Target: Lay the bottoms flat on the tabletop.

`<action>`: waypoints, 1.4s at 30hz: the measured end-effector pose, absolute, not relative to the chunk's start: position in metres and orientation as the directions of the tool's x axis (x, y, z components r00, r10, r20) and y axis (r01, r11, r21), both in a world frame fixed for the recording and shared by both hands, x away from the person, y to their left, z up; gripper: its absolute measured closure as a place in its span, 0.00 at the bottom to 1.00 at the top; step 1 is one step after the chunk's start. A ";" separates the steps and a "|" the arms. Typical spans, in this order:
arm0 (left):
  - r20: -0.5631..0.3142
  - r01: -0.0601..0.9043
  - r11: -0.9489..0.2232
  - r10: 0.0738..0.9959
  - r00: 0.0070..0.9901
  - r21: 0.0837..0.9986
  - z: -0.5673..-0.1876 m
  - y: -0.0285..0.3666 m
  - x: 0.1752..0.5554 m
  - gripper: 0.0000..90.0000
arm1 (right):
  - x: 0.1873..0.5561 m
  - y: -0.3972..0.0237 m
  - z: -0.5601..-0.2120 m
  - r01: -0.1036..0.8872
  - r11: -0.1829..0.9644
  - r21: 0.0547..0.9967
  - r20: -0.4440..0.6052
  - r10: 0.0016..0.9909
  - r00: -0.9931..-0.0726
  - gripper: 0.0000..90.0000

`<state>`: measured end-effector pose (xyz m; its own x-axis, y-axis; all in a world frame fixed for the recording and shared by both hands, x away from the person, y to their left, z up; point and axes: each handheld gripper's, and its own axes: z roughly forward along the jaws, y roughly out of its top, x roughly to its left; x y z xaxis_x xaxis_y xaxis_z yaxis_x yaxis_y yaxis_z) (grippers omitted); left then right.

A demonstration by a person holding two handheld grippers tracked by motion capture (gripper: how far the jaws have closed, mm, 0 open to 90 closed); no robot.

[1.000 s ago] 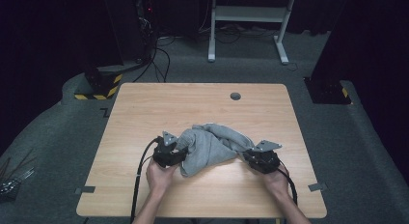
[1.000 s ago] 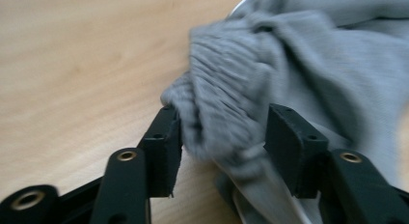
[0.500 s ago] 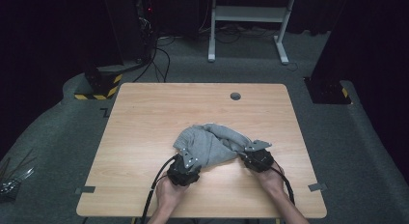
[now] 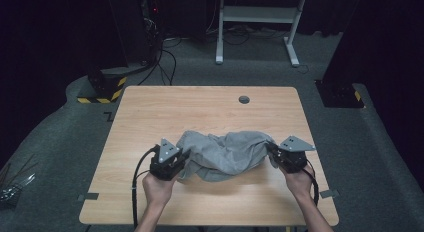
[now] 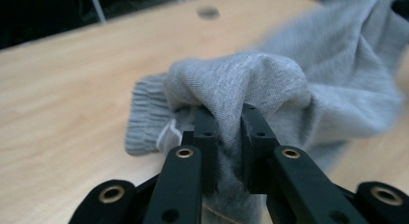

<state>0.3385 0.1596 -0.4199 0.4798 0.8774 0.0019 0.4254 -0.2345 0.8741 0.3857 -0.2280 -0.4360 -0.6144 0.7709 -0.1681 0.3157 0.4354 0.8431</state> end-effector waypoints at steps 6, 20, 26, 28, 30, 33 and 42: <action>0.038 0.580 -0.296 0.909 0.415 0.759 -0.463 0.153 0.365 0.59 | 0.416 -0.230 -0.465 0.509 0.439 0.740 -0.100 0.821 -0.563 0.73; 0.039 0.552 -0.364 0.858 0.513 0.750 -0.486 0.128 0.326 0.45 | 0.378 -0.191 -0.487 0.361 0.532 0.766 -0.056 0.614 -0.787 0.50; 0.032 0.588 -0.356 0.873 0.488 0.726 -0.507 0.126 0.343 0.45 | 0.385 -0.168 -0.505 0.391 0.591 0.706 -0.043 0.587 -0.808 0.51; 0.046 0.584 -0.364 0.873 0.486 0.726 -0.506 0.126 0.344 0.57 | 0.386 -0.166 -0.506 0.395 0.598 0.698 -0.053 0.592 -0.804 0.57; 0.030 0.590 -0.359 0.870 0.493 0.723 -0.504 0.128 0.346 0.67 | 0.387 -0.162 -0.508 0.405 0.609 0.682 -0.071 0.606 -0.792 0.70; 0.000 0.585 -0.358 0.853 0.522 0.727 -0.494 0.132 0.346 0.77 | 0.388 -0.165 -0.501 0.402 0.595 0.695 -0.051 0.599 -0.799 0.90; 0.000 0.507 -0.334 0.835 0.550 0.794 -0.456 0.139 0.335 0.82 | 0.368 -0.172 -0.459 0.262 0.556 0.789 -0.158 0.595 -0.788 0.95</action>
<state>0.3354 0.1392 -0.4564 0.5503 0.8350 0.0001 0.5074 -0.3345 0.7941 0.3676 -0.1721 -0.4588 -0.7881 0.5950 -0.1575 0.2621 0.5560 0.7887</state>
